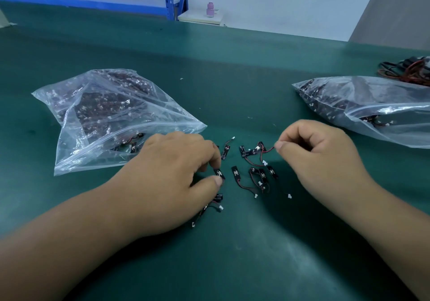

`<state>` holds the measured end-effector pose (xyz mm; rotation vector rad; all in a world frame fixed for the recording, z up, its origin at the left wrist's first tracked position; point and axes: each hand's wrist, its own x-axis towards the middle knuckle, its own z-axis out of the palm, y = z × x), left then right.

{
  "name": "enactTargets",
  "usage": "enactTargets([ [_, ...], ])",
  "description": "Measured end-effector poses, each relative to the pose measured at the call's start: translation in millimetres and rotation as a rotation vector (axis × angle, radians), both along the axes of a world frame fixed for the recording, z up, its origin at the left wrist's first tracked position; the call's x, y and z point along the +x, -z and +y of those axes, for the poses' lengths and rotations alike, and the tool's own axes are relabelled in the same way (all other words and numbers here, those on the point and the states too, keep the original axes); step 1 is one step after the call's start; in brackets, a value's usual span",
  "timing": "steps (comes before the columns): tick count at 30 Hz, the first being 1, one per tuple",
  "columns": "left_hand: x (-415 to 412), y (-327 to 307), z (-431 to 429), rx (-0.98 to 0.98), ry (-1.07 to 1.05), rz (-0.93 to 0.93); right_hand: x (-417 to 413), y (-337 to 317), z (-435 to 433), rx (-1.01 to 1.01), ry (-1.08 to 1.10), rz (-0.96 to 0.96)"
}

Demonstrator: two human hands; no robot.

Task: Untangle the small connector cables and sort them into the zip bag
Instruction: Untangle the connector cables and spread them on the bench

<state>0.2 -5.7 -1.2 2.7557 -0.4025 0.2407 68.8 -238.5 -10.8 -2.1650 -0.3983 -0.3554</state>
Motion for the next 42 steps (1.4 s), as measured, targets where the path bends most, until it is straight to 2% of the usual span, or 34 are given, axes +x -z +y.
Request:
enactTargets([
  [5, -1.3, 3.4, -1.6, 0.143, 0.008, 0.071, 15.2, 2.6, -10.3, 0.110, 0.064, 0.100],
  [13, 2.8, -1.1, 4.4, 0.087, -0.034, 0.181, 15.8, 5.8, -11.4, 0.130, 0.046, 0.143],
  [20, 6.3, -2.7, 15.4, 0.176, -0.043, 0.155, 10.5, 3.6, -8.3, 0.065, -0.010, 0.115],
  [24, 1.1, -2.0, 11.1, 0.043, -0.010, 0.117, 7.8, 3.0, -5.8, 0.065, -0.033, 0.102],
  [31, -1.0, -5.8, 5.1, 0.194, 0.101, 0.051, 8.1, 2.4, -6.3, 0.140, -0.030, 0.108],
  [36, 1.4, -7.6, 9.5, 0.157, 0.074, 0.012, 9.2, 4.1, -7.2, 0.153, -0.003, 0.105],
  [42, 3.1, -9.2, 17.0, 0.266, 0.024, -0.009, 4.7, 1.0, -4.1, 0.146, -0.031, 0.042],
])
